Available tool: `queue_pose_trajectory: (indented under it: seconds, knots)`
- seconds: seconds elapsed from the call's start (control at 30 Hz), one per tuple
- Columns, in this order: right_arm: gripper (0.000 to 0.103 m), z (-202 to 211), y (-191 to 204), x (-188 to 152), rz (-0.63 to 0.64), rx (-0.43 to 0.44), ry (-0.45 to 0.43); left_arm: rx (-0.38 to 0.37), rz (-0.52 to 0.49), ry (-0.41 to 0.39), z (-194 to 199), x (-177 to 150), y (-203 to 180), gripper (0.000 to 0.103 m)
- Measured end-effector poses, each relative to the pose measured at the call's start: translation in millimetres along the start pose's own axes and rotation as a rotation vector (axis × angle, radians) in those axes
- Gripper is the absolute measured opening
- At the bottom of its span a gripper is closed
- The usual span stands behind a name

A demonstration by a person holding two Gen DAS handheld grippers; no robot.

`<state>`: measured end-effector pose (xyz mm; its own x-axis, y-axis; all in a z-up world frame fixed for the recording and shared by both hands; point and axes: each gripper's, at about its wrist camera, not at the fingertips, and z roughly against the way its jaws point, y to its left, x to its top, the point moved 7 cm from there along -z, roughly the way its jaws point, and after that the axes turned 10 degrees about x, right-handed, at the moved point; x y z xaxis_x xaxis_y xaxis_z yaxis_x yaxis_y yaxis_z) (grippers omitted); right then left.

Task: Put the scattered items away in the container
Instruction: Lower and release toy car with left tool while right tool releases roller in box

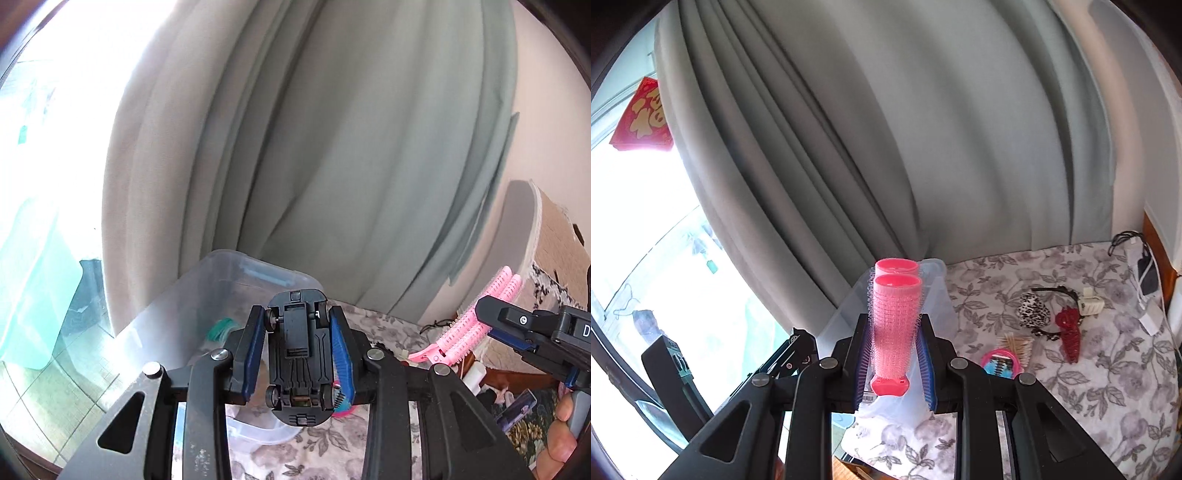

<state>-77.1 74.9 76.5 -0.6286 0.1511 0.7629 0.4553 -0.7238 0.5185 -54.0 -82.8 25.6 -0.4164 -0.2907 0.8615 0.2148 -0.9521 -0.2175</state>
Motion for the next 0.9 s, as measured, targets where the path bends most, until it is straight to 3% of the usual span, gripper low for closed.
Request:
queue_pose_trajectory:
  seconds: [0.47, 0.9]
  knots:
    - [0.026, -107, 32, -17, 0.127, 0.072, 0.16, 0.073, 0.082, 0.057, -57, -8, 44, 0.036]
    - [0.026, -170, 12, -47, 0.138, 0.081, 0.289, 0.11, 0.1, 0.114, -100, -20, 56, 0.036]
